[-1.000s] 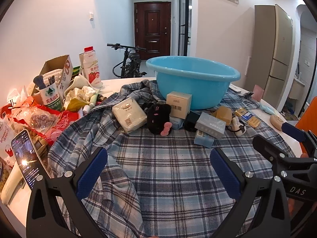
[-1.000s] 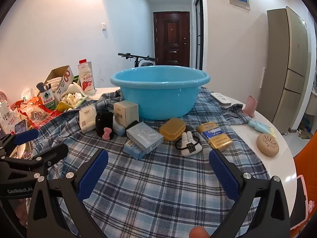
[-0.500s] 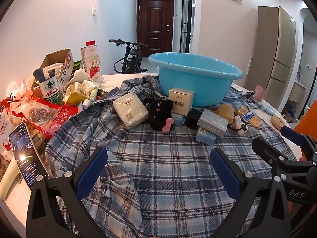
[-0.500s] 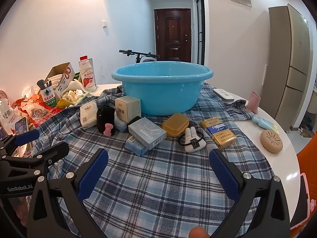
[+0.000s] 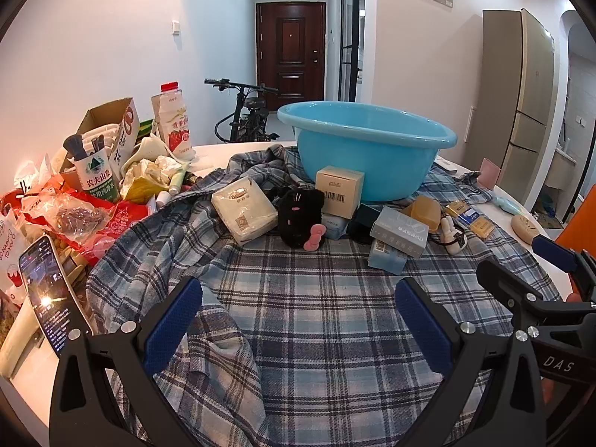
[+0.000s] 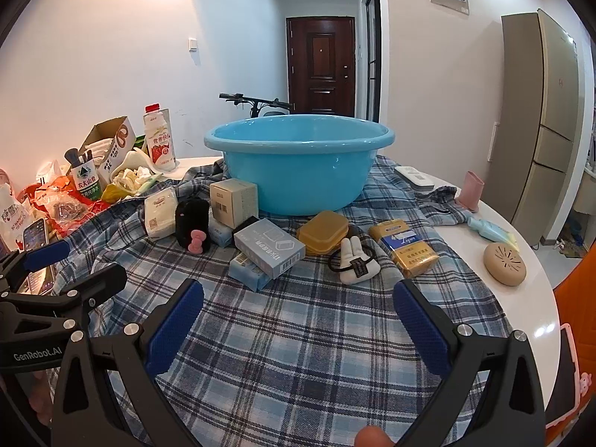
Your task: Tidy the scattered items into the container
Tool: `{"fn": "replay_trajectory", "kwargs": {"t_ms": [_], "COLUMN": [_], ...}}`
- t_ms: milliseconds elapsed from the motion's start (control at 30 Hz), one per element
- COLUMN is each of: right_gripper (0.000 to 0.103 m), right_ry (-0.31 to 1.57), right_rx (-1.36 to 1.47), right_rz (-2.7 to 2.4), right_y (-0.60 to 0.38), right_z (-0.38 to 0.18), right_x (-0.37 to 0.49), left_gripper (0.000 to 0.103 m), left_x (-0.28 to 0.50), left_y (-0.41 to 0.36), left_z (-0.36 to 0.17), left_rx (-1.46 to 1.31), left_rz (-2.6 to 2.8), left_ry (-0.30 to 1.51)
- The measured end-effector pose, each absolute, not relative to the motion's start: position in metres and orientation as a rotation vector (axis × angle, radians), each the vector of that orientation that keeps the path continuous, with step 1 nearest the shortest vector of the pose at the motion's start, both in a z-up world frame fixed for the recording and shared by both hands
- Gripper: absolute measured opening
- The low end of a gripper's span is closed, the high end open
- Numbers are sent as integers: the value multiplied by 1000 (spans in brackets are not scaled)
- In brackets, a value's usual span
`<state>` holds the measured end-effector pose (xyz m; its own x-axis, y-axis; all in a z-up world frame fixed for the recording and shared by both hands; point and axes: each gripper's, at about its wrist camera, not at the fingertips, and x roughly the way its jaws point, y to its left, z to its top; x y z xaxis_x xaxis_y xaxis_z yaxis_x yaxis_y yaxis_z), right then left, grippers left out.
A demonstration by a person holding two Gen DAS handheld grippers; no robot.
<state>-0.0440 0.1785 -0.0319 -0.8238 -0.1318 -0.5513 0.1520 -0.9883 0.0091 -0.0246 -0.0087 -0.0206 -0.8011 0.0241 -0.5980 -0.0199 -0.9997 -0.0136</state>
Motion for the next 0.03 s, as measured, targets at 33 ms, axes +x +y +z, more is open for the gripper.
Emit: {"fn": "replay_trajectory", "kwargs": {"t_ms": [33], "right_gripper": [103], "right_ry": [53], "right_rx": [862], "right_rz": [-2867], "right_y": [178], "right_z": [-32], "right_x": [-44], "left_gripper": [103], "left_x": [-25], "left_y": [-9], "left_z": [-21], "left_rx": [-983], "left_rz": [2959], "left_ry": [-11]}}
